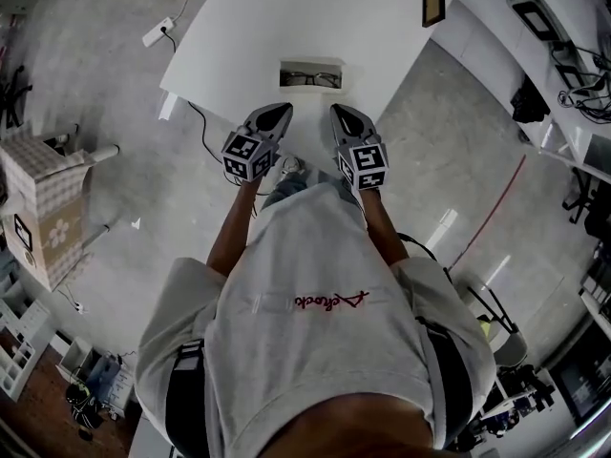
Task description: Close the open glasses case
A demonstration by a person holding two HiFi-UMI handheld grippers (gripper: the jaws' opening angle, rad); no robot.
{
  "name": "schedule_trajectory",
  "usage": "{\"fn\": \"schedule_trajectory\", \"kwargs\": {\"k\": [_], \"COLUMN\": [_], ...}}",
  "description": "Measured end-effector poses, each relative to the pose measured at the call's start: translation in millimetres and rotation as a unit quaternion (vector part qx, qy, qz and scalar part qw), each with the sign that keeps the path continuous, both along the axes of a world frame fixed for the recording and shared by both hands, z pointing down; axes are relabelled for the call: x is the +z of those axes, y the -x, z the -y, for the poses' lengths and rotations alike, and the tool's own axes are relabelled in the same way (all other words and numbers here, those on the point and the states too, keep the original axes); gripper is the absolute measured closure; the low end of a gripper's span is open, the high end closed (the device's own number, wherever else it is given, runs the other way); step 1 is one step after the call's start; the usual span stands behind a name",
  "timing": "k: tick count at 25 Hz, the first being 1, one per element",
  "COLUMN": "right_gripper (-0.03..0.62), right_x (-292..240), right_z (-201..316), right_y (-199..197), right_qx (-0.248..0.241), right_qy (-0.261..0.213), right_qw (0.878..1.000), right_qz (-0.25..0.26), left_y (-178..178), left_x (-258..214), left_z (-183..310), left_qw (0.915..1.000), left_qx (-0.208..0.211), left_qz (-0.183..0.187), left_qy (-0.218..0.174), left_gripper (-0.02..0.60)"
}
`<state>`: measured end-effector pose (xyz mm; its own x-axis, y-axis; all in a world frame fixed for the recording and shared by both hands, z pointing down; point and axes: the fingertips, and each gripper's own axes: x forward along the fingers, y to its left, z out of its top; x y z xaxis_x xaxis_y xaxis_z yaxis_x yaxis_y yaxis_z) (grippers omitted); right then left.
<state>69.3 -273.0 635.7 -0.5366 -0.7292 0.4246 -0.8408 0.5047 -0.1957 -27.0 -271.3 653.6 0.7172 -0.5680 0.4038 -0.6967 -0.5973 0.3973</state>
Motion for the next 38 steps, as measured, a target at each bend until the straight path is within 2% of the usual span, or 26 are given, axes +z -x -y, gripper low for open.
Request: {"fn": "schedule_trajectory", "kwargs": {"k": [10,21,24,27,29,31,32,35,36,37,38], "right_gripper": [0.586,0.586,0.586,0.586,0.586,0.586,0.586,0.588,0.588,0.588,0.588], "right_x": [15,16,18,19,21,25,28,36,38,40,40], "right_z": [-5,51,65,74,77,79,80,79,78,78,77], "right_y": [6,10,10,14,17,19,20,22,22,23,23], "right_qx": [-0.009,-0.021,-0.033,-0.073,-0.114,-0.158,-0.181,-0.247,-0.259,-0.264,-0.265], "right_qy": [0.019,-0.008,-0.017,-0.045,-0.079,-0.117,-0.137,-0.191,-0.203,-0.209,-0.211], "right_qw": [1.000,1.000,0.999,0.990,0.970,0.937,0.915,0.838,0.820,0.811,0.810], "right_qz": [0.002,-0.014,-0.037,-0.114,-0.198,-0.288,-0.333,-0.448,-0.468,-0.477,-0.479], "left_y": [1,-7,-5,-2,0,2,2,3,3,3,3], "left_x": [11,11,12,15,15,15,15,16,16,17,17], "left_z": [-8,-9,-12,-15,-15,-16,-16,-17,-17,-17,-18], "left_qw": [0.9998,0.9998,0.9998,0.9996,0.9996,0.9996,0.9995,0.9995,0.9995,0.9995,0.9994], "left_qx": [-0.006,-0.004,-0.005,-0.009,-0.012,-0.015,-0.016,-0.016,-0.015,-0.014,-0.013], "left_qz": [0.007,0.004,0.005,0.005,0.003,0.002,0.002,0.002,0.003,0.003,0.002], "left_qy": [0.016,0.019,0.021,0.025,0.024,0.025,0.026,0.027,0.028,0.030,0.031], "left_gripper": [0.554,0.555,0.554,0.555,0.554,0.555,0.554,0.554,0.554,0.554,0.554]}}
